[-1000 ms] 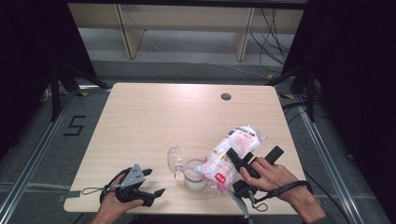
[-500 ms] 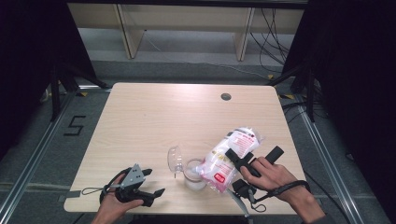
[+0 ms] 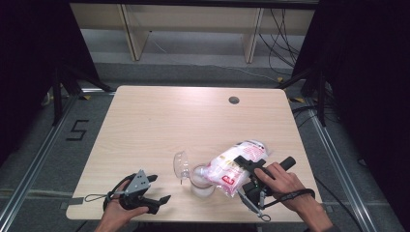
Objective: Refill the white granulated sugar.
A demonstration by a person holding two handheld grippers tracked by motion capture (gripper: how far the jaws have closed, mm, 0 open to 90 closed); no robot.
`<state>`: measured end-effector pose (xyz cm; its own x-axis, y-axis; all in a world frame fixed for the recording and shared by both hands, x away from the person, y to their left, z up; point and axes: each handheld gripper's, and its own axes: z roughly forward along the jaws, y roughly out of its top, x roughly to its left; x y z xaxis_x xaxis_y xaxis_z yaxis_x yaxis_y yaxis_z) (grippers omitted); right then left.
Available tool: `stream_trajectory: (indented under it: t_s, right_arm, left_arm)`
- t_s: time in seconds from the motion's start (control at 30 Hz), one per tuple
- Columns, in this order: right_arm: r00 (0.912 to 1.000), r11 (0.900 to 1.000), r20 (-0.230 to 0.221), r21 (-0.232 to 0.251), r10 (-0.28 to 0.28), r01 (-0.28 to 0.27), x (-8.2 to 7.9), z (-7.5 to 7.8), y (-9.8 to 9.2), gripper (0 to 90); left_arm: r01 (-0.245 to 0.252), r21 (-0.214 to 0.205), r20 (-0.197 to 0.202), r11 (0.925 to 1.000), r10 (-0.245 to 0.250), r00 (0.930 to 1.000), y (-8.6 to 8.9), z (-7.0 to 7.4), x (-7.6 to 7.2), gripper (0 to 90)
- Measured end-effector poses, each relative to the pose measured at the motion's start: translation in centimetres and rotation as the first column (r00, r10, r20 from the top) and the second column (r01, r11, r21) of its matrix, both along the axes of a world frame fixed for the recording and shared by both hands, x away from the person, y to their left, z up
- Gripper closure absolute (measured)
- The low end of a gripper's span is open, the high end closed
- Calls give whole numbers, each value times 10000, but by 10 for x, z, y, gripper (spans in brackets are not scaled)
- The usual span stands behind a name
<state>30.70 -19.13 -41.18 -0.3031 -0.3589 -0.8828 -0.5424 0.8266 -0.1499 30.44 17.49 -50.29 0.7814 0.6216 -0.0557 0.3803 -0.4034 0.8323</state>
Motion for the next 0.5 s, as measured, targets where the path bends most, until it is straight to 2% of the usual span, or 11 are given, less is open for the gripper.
stream_trajectory:
  t_s: [0.03,0.07,0.13,0.2,0.27,0.3,0.33,0.4,0.43,0.47,0.5]
  right_arm:
    - [10000,10000,0,0,0,0,0,0,0,754]
    - [9993,9991,-32,233,368,-367,2,1,1,755]
    - [9993,9985,-131,414,359,-353,2,1,1,755]
    - [9981,9938,-619,1113,-12,81,2,-2,-2,756]
    - [9985,9934,-514,1143,183,-123,3,-1,-1,756]
    - [9980,9919,-624,1274,70,10,3,-1,-2,757]
    - [9955,9820,-929,1853,-193,364,3,-3,-5,757]
    - [9960,9820,-887,1875,-77,243,4,-3,-5,757]
    - [9935,9747,-1107,2172,-284,520,3,-5,-7,758]
    - [9935,9731,-1101,2247,-273,516,3,-6,-7,759]
    - [9953,9762,-970,2153,-60,268,4,-6,-7,759]
  left_arm:
    - [0,0,0,10000,0,10000,0,0,0,157]
    - [8,10,-1,10000,-8,10000,0,0,0,157]
    - [18,19,13,10000,-18,10000,0,0,0,157]
    - [39,68,63,10000,-40,10000,1,0,1,157]
    - [26,84,67,10000,-26,10000,1,0,1,157]
    - [14,101,53,9999,-15,10000,1,0,0,157]
    - [13,29,11,10000,-13,10000,0,0,0,157]
    - [27,96,40,10000,-27,10000,1,1,0,157]
    - [68,84,81,9999,-68,9999,1,0,1,157]
    - [14,63,26,10000,-14,10000,1,0,0,157]
    - [6,59,27,10000,-7,10000,0,0,0,157]
